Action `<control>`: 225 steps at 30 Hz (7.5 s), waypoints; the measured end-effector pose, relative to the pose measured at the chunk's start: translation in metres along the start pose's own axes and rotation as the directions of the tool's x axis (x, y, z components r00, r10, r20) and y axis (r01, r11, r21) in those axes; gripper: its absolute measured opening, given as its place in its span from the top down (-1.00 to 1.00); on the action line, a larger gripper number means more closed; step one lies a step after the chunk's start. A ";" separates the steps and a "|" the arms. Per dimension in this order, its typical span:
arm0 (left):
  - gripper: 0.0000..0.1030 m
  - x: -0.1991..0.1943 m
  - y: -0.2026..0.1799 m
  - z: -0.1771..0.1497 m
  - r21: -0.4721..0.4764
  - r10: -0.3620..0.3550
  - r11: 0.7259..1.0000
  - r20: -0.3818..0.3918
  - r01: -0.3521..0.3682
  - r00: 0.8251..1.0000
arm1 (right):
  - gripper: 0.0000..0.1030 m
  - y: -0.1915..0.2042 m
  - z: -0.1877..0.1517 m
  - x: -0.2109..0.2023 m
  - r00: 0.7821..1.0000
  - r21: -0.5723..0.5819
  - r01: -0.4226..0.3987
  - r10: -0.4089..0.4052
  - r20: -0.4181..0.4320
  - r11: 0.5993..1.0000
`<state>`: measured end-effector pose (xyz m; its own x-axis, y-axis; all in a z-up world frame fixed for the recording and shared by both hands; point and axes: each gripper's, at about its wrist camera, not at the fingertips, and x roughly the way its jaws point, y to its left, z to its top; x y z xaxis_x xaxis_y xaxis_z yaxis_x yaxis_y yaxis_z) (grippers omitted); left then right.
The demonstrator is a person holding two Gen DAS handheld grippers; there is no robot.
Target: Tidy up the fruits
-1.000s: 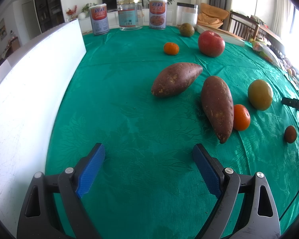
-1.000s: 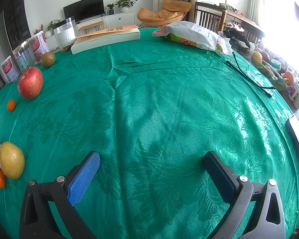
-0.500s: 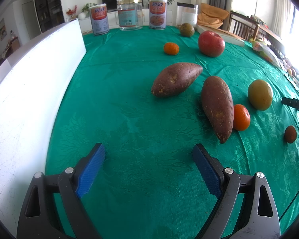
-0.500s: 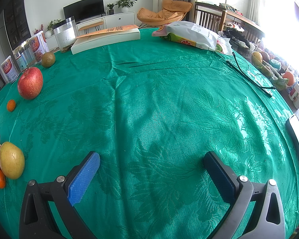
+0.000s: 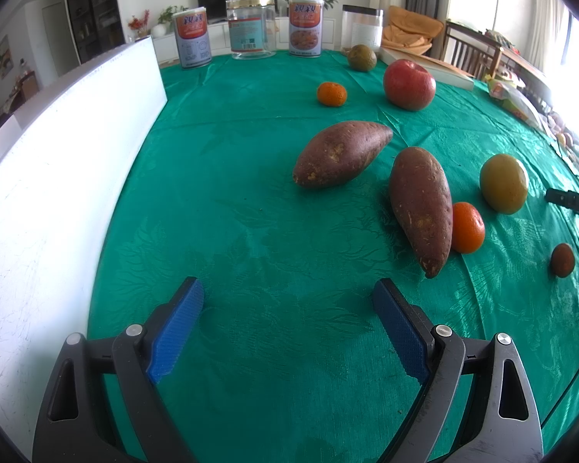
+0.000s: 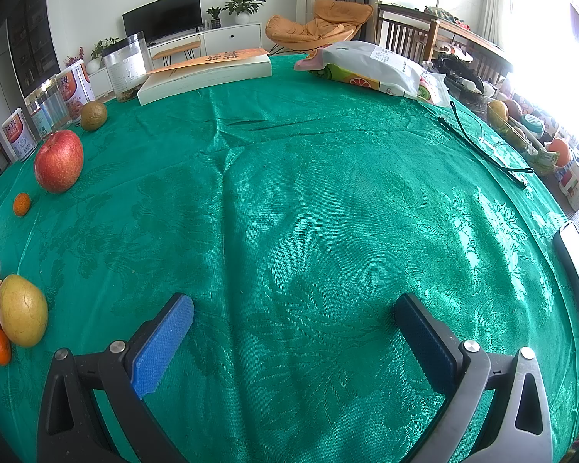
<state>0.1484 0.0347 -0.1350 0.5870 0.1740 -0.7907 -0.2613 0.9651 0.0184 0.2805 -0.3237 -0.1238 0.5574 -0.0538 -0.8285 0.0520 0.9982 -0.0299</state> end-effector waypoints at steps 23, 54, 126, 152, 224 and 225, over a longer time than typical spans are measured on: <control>-0.77 0.000 0.000 0.000 -0.001 0.001 1.000 0.000 -0.001 1.000 | -1.00 0.000 0.000 0.000 1.000 0.000 0.000 0.000 0.000 1.000; -0.77 0.000 0.000 0.000 -0.001 0.001 1.000 0.001 -0.001 1.000 | -1.00 0.000 0.000 0.000 1.000 0.000 0.000 0.000 0.000 1.000; -0.77 0.001 -0.001 0.000 -0.003 0.003 1.000 0.001 -0.003 1.000 | -1.00 0.001 0.000 0.000 1.000 0.000 0.001 -0.001 0.000 1.000; -0.77 0.001 0.000 0.000 -0.006 -0.001 1.000 0.002 0.001 1.000 | -1.00 -0.017 -0.033 -0.097 0.971 0.125 -0.066 0.034 0.238 0.990; 0.19 -0.191 0.227 0.006 -0.376 -0.217 0.888 0.162 0.264 0.963 | 0.42 0.356 -0.076 -0.251 0.592 -0.339 -0.791 0.777 -0.213 0.510; 0.19 -0.185 0.242 -0.001 -0.405 -0.178 0.886 0.148 0.224 0.973 | 0.42 0.378 -0.084 -0.251 0.581 -0.356 -0.799 0.777 -0.244 0.486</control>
<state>-0.0245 0.2361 0.0147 0.7308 0.0263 -0.6821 -0.4108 0.8150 -0.4087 0.0903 0.0694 0.0260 0.1621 0.7504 -0.6408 -0.7148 0.5370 0.4480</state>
